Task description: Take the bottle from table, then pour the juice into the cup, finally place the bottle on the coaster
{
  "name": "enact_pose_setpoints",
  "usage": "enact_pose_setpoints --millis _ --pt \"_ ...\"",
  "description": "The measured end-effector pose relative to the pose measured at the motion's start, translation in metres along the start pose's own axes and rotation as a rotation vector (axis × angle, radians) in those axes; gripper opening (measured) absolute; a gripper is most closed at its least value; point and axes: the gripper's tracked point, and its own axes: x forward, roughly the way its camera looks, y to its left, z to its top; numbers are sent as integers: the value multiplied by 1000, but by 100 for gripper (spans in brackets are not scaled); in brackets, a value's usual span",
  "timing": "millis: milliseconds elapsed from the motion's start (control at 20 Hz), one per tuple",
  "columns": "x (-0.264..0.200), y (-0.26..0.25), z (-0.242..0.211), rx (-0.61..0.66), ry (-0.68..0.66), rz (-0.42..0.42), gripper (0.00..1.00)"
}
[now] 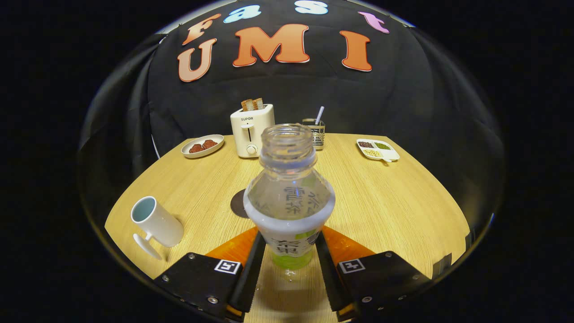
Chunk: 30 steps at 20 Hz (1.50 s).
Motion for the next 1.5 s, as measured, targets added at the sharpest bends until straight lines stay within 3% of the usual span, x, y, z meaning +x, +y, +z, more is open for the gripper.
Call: enact_pose_setpoints --millis 200,350,750,1500 --pt "-8 10 2 35 36 18 55" --pt "-16 15 13 -19 34 6 54" --pt "-39 26 59 -297 3 -78 54" --pt "-13 102 81 -988 -84 -143 54"
